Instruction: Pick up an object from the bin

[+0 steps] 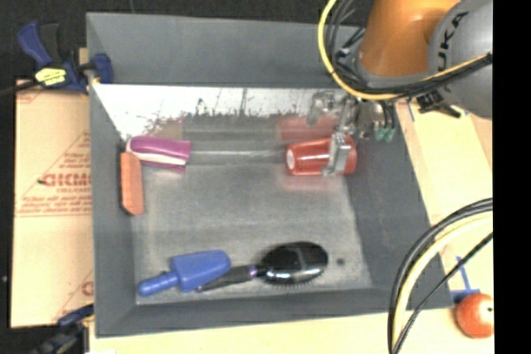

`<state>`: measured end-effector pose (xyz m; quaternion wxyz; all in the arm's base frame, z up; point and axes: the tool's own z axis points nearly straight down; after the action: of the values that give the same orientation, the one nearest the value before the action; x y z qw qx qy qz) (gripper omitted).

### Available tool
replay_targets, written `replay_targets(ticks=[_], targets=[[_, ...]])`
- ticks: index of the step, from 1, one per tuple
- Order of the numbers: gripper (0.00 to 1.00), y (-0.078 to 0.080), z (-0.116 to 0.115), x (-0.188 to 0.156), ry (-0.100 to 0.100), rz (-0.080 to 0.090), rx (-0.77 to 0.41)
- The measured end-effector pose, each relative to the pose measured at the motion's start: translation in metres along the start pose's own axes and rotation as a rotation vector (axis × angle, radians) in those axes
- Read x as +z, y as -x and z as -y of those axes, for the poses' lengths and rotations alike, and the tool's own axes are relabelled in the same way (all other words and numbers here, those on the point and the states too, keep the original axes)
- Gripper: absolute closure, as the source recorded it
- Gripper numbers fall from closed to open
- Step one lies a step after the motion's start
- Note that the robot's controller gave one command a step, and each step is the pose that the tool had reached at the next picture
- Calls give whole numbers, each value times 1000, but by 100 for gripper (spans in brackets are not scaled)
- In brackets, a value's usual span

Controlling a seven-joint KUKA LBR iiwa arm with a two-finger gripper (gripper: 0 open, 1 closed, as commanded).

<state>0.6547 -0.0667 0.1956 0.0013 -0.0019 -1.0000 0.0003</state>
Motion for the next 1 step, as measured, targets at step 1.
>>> replay_targets(ticks=[1], targets=[[0, 1, 0, -6, -1, 8, -2]])
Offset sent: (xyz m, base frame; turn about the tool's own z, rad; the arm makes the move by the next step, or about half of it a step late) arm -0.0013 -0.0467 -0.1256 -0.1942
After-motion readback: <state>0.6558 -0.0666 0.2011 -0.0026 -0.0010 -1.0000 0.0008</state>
